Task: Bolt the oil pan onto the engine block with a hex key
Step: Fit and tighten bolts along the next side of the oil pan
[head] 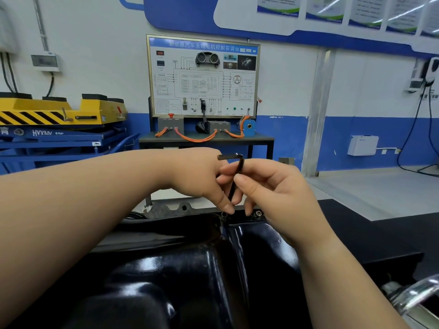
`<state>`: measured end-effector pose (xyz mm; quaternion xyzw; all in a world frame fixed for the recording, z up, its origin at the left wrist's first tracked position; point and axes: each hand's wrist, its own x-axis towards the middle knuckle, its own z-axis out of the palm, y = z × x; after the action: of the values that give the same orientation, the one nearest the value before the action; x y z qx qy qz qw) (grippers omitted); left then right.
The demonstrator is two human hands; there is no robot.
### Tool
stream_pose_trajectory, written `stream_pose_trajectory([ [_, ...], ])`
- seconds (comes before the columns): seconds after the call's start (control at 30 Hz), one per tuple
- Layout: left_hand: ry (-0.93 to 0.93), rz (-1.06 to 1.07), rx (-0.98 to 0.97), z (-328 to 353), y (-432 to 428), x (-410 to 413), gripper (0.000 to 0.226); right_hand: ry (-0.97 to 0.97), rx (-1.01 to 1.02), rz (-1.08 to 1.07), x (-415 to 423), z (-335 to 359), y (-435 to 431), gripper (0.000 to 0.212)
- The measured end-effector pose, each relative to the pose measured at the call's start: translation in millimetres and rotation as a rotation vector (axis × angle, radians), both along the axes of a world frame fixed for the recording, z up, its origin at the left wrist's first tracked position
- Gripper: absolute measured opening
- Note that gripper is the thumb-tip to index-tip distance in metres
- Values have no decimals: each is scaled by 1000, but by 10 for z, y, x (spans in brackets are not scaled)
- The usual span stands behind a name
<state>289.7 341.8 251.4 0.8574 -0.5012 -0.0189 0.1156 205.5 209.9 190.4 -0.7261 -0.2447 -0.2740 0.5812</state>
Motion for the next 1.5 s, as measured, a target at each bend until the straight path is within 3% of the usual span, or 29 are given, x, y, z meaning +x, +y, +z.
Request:
stream_pose_trajectory([
  [0.23, 115, 24, -25, -23, 14, 32, 27, 11, 73, -39, 34, -14, -9, 9],
  [0.33, 124, 19, -17, -22, 3, 28, 19, 14, 87, -52, 43, -29, 7, 20],
  [0.43, 103, 13, -11, 0, -6, 2, 22, 25, 106, -52, 53, -35, 10, 24],
  [0.6, 21, 9, -2, -3, -4, 19, 15, 27, 76, 4, 43, -29, 30, 8],
  [0.67, 0, 50, 24, 4, -1, 16, 31, 15, 58, 23, 30, -22, 29, 15],
  [0.8, 6, 24, 5, 12, 17, -8, 19, -9, 37, 0, 27, -17, 15, 24],
  [1.1, 68, 61, -28, -26, -16, -5, 31, 1, 129, -57, 84, -42, 6, 17],
  [1.23, 43, 68, -31, -18, -19, -4, 31, -1, 86, -68, 79, -41, 22, 23],
  [1.37, 27, 34, -12, 7, -8, -26, 31, -7, 20, -53, 45, -35, 54, 14],
  [1.5, -2, 41, -14, 7, 1, -13, 18, -28, 2, -75, 36, -29, 49, 22],
])
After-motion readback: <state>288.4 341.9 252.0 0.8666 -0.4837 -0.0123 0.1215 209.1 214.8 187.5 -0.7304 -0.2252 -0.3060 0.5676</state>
